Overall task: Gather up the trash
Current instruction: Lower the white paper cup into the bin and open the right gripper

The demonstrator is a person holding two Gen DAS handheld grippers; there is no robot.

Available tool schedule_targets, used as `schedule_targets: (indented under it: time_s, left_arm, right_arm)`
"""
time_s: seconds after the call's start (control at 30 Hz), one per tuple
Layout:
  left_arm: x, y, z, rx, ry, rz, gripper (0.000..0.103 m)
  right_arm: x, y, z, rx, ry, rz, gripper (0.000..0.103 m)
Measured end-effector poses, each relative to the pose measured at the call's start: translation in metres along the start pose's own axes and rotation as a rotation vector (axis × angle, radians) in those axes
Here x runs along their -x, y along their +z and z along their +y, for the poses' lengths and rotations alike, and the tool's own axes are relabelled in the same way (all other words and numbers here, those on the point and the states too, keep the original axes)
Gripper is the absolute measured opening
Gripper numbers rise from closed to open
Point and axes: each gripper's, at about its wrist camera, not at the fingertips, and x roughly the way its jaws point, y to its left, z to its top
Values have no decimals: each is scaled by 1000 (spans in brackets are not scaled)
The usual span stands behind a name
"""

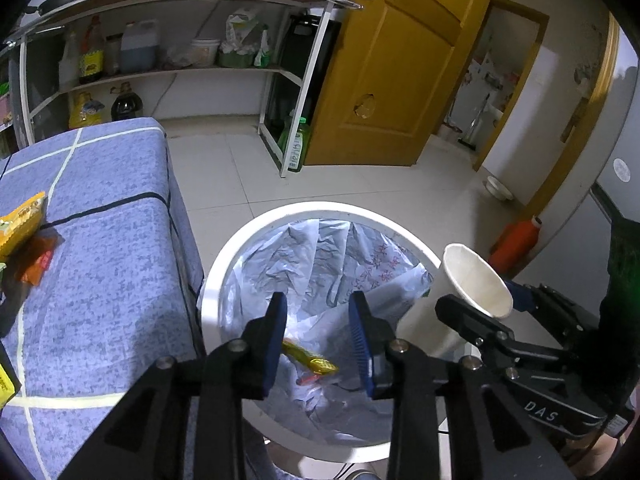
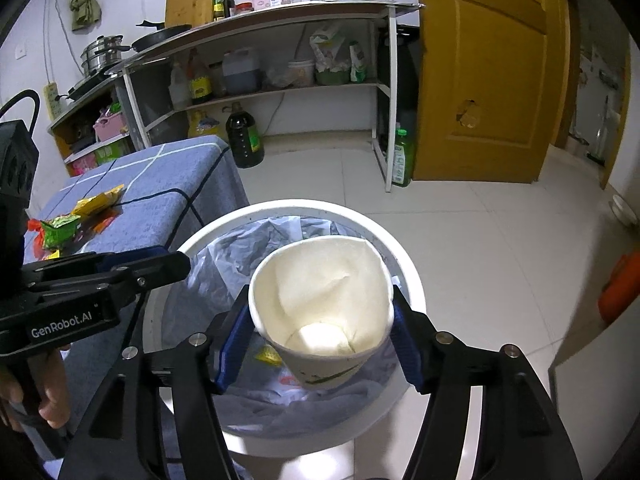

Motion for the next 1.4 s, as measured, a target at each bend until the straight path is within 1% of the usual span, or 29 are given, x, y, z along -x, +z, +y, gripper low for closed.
schedule_targets:
  time_s: [0.3, 0.57, 0.8, 0.87, 0.9, 0.93, 0.97, 1.07, 1.23, 1.3, 1.33, 1.4]
  left_arm:
    - [14, 1, 1, -2, -9, -25, 34]
    - [20, -1, 8, 13, 0, -23, 34]
    - [23, -1, 8, 10, 3, -25, 34]
    - [23, -1, 8, 12, 3, -23, 34]
    - [23, -1, 8, 14, 2, -22, 34]
    - [24, -1, 9, 15, 2, -22, 34]
    - [24, -1, 9, 17, 1, -22, 34]
    - [26, -1, 11, 20, -1, -23, 34]
    - [27, -1, 12, 23, 1, -24, 34]
    - [28, -1, 13, 24, 0, -25, 34]
    - [28, -1, 14, 27, 1, -24, 34]
    - [29, -1, 15, 30, -1, -26, 34]
  right_arm:
    - [10, 2, 4, 7, 3, -33, 64]
    - [10, 0, 6, 20, 10, -30, 65]
    - [0, -5, 8, 39, 30, 21, 65]
    - [-1, -5, 8, 36, 55, 37, 65]
    - [-3, -6, 7, 36, 73, 54, 65]
    - [-8, -9, 6, 29, 83, 89, 65]
    - [-12, -11, 5, 23, 78, 109, 65]
    - [-16, -13, 3, 0, 100, 134, 65]
    - [-5, -9, 3, -27, 129, 93, 65]
    - [-1, -7, 5, -26, 115, 82, 65]
    - [1, -7, 5, -37, 105, 81, 54]
    - [10, -4, 8, -31, 97, 33, 54]
